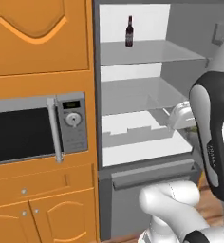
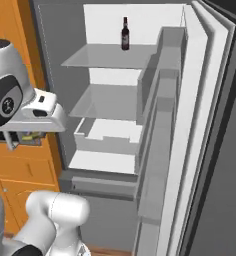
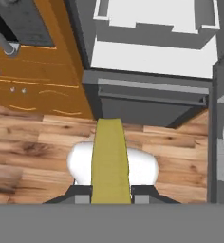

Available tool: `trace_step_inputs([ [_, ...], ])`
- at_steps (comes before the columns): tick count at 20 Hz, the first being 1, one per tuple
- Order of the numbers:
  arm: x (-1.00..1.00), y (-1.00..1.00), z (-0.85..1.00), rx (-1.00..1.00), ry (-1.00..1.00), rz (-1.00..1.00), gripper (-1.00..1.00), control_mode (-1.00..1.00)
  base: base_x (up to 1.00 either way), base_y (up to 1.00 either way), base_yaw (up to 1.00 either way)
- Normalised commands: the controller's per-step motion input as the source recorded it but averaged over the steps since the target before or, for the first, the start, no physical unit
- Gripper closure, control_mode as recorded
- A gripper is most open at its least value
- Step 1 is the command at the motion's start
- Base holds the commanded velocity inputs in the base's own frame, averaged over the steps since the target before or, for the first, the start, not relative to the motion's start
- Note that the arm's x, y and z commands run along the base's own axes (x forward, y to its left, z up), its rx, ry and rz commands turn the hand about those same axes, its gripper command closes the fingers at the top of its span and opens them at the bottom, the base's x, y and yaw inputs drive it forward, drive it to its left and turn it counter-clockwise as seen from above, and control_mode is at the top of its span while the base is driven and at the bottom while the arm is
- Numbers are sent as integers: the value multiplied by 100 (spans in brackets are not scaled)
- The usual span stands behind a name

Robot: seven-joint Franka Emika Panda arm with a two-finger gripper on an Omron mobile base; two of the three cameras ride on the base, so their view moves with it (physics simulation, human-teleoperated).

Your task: Pick the egg and butter from the fridge and place them by the bowl for mixing.

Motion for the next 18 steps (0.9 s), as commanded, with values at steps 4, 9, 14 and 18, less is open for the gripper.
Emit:
trace_step_inputs([
  [4,0,0,0,0,0,0,100,100,-18,87,58],
  [9,0,0,0,0,0,0,100,100,-17,61,95],
  [14,0,0,0,0,0,0,100,100,-8,16,100],
  [18,0,0,0,0,0,0,100,100,16,0,97],
])
